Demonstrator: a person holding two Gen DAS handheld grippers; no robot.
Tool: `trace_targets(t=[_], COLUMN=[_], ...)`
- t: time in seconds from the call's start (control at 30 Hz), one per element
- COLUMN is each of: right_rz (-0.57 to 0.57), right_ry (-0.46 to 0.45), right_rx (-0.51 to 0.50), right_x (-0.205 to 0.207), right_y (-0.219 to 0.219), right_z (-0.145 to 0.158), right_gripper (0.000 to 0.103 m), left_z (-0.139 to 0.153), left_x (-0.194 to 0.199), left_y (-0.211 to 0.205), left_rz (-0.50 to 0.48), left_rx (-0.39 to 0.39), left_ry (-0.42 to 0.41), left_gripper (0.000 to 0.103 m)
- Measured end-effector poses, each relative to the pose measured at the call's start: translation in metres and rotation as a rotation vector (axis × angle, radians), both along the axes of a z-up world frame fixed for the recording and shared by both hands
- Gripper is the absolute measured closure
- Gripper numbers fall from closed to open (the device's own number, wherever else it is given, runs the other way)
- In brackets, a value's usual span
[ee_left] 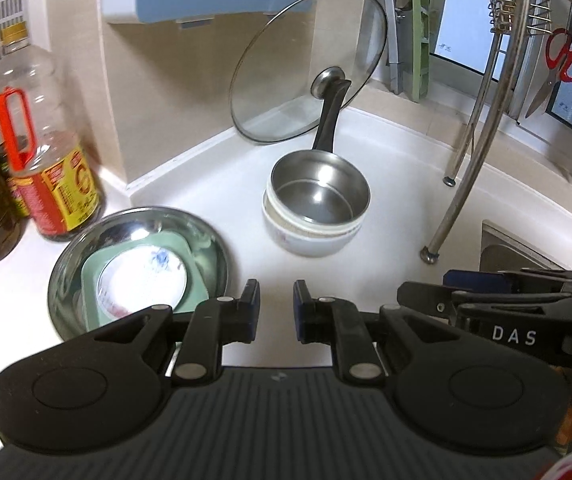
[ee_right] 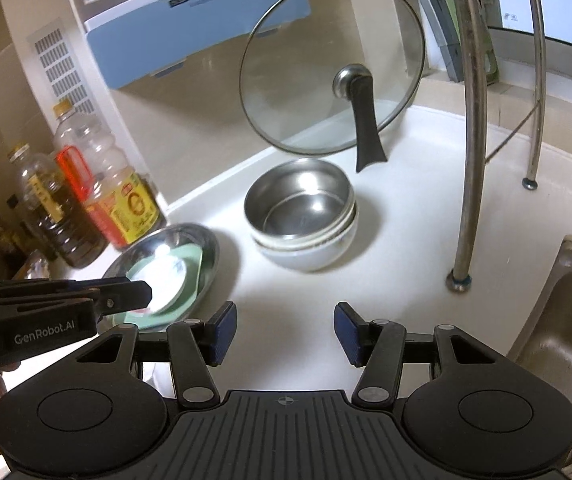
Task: Organize plates and bowls
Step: 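Withdraw the open right tool from the pot and bowl stack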
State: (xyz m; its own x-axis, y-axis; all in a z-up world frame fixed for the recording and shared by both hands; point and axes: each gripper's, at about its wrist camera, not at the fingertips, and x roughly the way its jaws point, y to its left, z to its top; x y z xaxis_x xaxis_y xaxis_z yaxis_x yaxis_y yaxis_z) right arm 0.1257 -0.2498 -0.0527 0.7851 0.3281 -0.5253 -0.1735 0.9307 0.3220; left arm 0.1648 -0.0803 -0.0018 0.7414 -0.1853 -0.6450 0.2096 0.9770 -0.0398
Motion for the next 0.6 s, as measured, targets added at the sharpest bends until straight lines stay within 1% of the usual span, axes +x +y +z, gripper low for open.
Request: trace_targets(t=[0.3,0.47,0.6], right_rz=[0.042,0.082,0.107], right_ry=[0.000,-0.001,0.007], right_rx=[-0.008,-0.022,-0.030], right_x=[-0.031,-0.046,-0.054], right_y=[0.002,0.005,0.007], right_z=[-0.006,-0.010,-0.015], right_gripper=[0.049,0.049,0.049], left_z=[-0.007,-0.012,-0.016], left_x=[-0.040,-0.060,-0.076], left_y=[-0.001,0.001,0.003], left_rz=[0.057,0.103,0.137], left_rx=[0.004,0.017,0.029], left_ry=[0.008,0.005,0.001], left_gripper=[0.085,0.077,0.072])
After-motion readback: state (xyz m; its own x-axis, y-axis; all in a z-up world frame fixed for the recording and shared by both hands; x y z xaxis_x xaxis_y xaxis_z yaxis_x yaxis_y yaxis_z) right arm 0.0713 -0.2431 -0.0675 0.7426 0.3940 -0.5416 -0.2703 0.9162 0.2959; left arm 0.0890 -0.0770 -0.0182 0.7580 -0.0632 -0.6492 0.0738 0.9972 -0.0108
